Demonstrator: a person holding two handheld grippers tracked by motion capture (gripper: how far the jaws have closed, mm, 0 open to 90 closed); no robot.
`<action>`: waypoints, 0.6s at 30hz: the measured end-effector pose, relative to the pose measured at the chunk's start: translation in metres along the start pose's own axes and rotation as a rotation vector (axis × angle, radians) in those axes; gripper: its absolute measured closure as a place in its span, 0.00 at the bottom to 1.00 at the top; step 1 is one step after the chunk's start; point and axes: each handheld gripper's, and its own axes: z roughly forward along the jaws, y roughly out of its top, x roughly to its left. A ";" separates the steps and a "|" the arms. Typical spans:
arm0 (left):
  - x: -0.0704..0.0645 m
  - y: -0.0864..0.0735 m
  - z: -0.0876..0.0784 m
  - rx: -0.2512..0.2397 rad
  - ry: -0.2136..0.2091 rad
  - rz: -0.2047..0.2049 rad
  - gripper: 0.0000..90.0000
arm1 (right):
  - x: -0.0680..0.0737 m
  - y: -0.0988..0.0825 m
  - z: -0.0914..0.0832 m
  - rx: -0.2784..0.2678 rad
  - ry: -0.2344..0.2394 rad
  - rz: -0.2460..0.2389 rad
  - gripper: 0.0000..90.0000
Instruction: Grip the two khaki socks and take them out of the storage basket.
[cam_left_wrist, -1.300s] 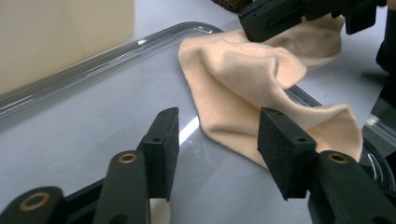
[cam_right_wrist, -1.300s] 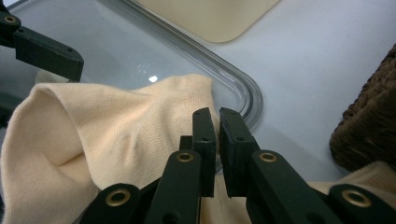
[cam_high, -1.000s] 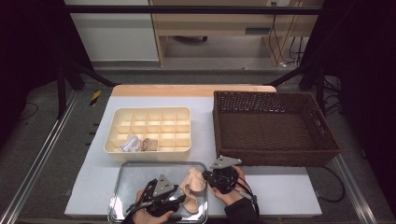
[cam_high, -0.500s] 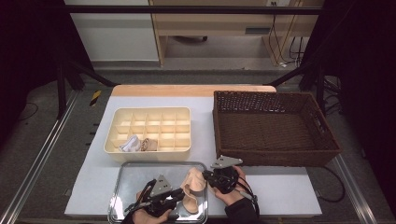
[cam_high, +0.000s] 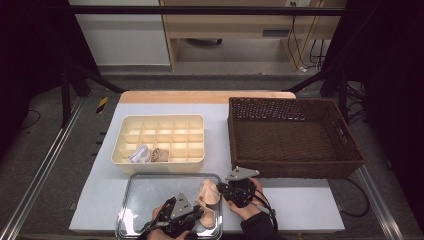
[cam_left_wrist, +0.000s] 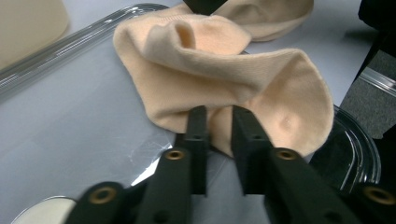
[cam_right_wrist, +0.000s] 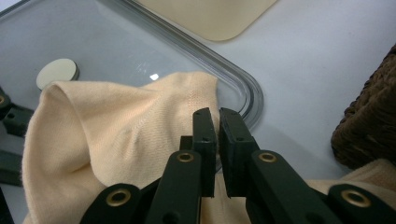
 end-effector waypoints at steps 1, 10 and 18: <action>0.000 0.000 0.000 0.001 -0.008 0.000 0.91 | 0.000 0.000 0.000 0.001 -0.001 0.001 0.96; 0.014 -0.001 -0.009 0.015 -0.061 -0.048 0.99 | -0.002 0.000 -0.003 -0.008 0.002 0.008 0.96; 0.047 -0.009 -0.034 0.047 -0.014 -0.090 0.99 | -0.005 -0.001 -0.006 -0.011 0.001 0.021 0.96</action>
